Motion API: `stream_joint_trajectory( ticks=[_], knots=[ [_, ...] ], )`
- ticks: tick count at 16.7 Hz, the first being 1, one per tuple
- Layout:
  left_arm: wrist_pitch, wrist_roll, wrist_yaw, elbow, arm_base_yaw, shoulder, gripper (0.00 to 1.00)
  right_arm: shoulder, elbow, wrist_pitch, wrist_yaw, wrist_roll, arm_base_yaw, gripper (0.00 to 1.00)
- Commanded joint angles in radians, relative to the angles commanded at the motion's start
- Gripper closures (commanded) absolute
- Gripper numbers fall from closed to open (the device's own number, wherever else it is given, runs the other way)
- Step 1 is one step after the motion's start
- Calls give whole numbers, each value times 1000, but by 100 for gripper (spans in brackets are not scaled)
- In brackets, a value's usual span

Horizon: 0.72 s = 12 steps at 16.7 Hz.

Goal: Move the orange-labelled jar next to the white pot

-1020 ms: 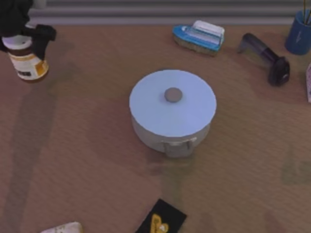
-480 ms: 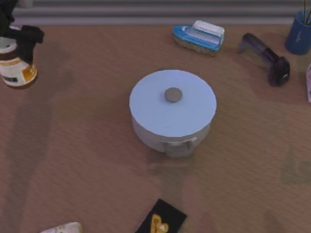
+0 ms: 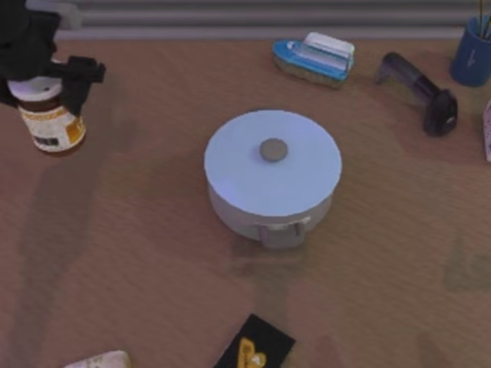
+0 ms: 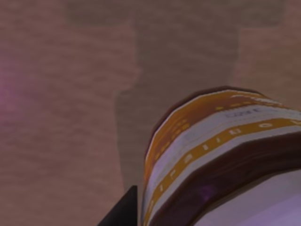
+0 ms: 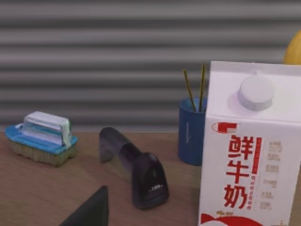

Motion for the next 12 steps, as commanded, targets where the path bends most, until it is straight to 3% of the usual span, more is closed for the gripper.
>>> stream_joint_trajectory(
  ticks=[7,12],
  knots=[
    [180,-359,-76,-255,-204,-93,100,0,0,0,0,0,0,0],
    [206,-403,-87,-296,-235,-107,100,0,0,0,0,0,0,0]
  ],
)
